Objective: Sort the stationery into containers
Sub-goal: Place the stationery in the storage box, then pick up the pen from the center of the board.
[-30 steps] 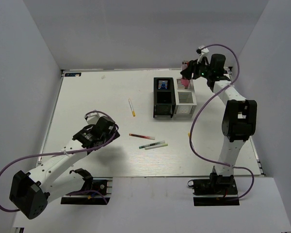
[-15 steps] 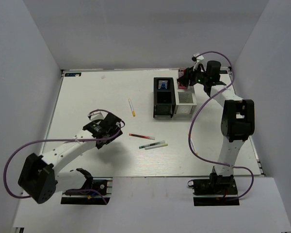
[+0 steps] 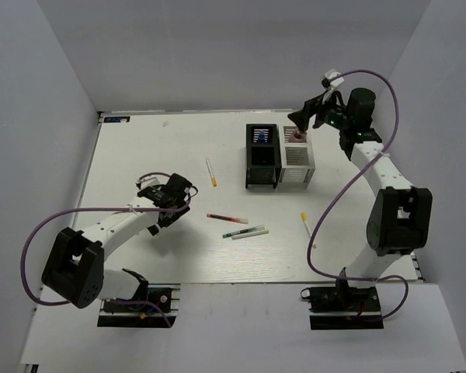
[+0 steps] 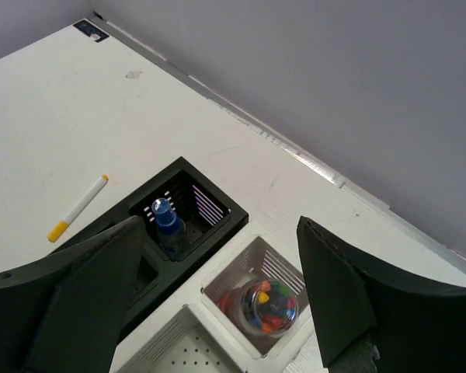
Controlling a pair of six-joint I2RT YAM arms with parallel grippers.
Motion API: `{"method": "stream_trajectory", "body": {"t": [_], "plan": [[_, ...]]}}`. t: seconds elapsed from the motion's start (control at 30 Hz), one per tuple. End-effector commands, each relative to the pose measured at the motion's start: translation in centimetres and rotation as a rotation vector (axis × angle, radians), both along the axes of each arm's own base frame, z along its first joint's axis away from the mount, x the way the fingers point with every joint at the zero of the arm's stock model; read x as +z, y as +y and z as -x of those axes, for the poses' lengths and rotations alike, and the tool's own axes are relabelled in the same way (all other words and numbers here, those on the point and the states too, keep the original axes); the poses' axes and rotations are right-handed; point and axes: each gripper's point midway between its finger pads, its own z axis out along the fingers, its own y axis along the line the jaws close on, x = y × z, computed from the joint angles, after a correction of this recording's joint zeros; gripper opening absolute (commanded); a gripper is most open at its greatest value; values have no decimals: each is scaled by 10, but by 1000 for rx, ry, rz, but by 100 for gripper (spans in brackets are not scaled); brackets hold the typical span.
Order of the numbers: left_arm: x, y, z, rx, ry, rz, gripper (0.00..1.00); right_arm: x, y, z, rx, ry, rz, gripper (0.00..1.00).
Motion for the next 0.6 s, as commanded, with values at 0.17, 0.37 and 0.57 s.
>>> {"method": "stream_trajectory", "body": {"t": [0.17, 0.37, 0.57], "plan": [[22, 13, -23, 9, -73, -51, 97, -10, -10, 37, 12, 79, 8, 66], [35, 37, -27, 54, -66, -131, 76, -33, -13, 89, 62, 189, 35, 0], [22, 53, -19, 85, -62, -71, 68, -42, -14, 150, 127, 179, 90, 29]]}}
